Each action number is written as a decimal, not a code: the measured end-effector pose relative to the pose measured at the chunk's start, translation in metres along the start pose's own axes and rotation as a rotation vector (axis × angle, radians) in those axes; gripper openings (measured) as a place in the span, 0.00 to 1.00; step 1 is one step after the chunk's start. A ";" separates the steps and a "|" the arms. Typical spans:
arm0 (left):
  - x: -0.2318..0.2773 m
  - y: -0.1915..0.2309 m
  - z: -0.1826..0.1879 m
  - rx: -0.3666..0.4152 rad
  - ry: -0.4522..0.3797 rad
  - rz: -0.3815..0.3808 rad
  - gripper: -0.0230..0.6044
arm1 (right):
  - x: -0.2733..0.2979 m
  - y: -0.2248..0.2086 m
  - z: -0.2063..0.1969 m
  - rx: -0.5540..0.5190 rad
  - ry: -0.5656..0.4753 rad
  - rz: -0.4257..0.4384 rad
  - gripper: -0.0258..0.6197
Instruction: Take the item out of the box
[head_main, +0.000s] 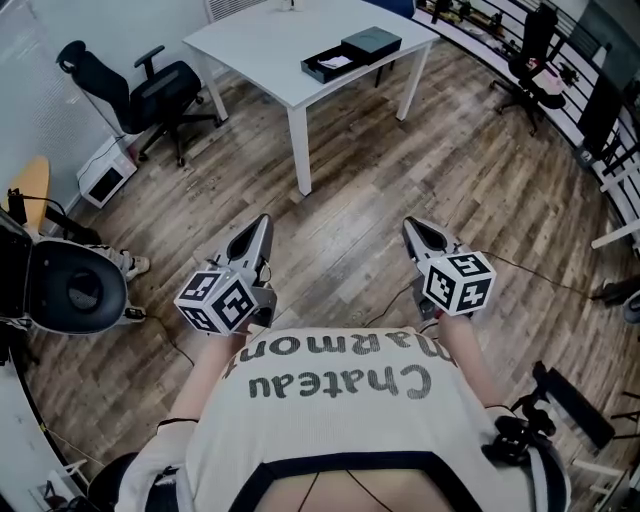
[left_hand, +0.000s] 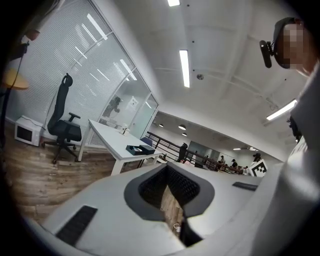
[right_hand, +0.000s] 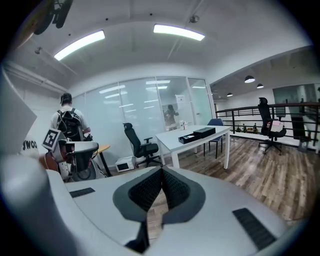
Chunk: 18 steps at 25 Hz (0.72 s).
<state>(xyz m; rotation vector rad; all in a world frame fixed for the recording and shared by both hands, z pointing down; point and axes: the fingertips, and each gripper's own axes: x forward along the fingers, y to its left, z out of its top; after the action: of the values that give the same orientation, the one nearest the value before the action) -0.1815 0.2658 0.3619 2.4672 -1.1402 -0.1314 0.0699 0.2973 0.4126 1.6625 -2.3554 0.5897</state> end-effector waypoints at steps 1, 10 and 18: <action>-0.001 0.000 0.000 0.000 0.004 -0.007 0.03 | 0.000 0.001 0.001 0.021 -0.005 0.002 0.04; -0.005 0.007 -0.011 -0.006 0.048 -0.023 0.03 | 0.000 0.008 -0.020 0.057 0.049 -0.019 0.04; 0.015 0.013 -0.007 -0.002 0.048 -0.011 0.03 | 0.023 -0.008 -0.007 0.045 0.067 -0.002 0.04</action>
<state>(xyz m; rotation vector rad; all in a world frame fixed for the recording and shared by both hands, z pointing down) -0.1788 0.2490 0.3753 2.4619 -1.1060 -0.0753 0.0687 0.2782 0.4297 1.6364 -2.3100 0.6916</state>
